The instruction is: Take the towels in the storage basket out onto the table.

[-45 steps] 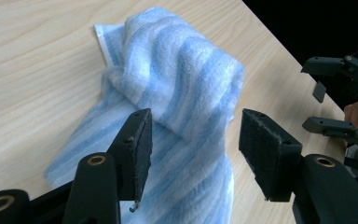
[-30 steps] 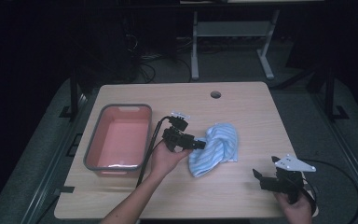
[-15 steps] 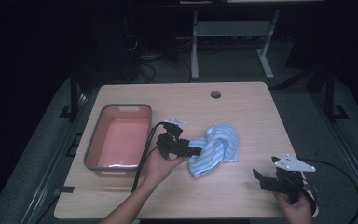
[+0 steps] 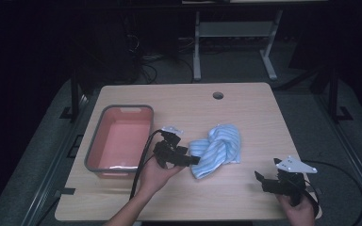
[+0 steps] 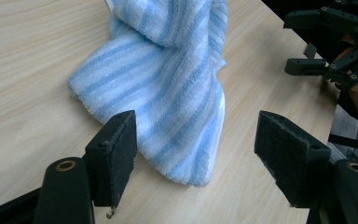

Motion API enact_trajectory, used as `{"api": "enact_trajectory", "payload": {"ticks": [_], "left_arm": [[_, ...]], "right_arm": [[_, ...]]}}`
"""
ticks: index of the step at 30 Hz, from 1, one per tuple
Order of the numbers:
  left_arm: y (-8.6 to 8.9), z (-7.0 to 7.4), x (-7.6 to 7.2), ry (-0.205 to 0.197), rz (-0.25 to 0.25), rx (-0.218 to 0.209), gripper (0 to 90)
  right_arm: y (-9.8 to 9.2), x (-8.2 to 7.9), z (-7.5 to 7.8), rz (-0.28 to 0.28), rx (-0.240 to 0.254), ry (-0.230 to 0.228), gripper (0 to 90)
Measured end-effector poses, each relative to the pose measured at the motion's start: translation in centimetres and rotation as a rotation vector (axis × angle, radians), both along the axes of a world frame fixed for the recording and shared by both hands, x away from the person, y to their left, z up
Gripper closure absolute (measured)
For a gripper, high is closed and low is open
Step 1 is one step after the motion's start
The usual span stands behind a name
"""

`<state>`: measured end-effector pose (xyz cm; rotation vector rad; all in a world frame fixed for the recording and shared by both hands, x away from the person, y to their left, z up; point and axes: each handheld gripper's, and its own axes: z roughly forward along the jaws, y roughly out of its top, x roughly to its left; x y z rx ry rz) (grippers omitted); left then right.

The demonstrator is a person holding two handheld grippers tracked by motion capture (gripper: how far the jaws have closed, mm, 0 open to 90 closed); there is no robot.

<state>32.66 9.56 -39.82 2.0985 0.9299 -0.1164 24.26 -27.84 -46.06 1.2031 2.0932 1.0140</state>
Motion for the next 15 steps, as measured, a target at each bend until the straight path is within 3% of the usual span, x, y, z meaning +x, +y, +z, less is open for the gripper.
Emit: {"api": "enact_trajectory", "payload": {"ticks": [11,15], "left_arm": [[0.6,-0.5,-1.2,-0.009,-0.011,0.006,29.1],[0.9,-0.7,-1.7,-0.002,-0.009,-0.016,28.8]], "right_arm": [[0.1,0.0,0.0,0.001,-0.007,0.002,13.9],[0.2,0.0,-0.1,0.005,-0.013,0.003,13.9]]}}
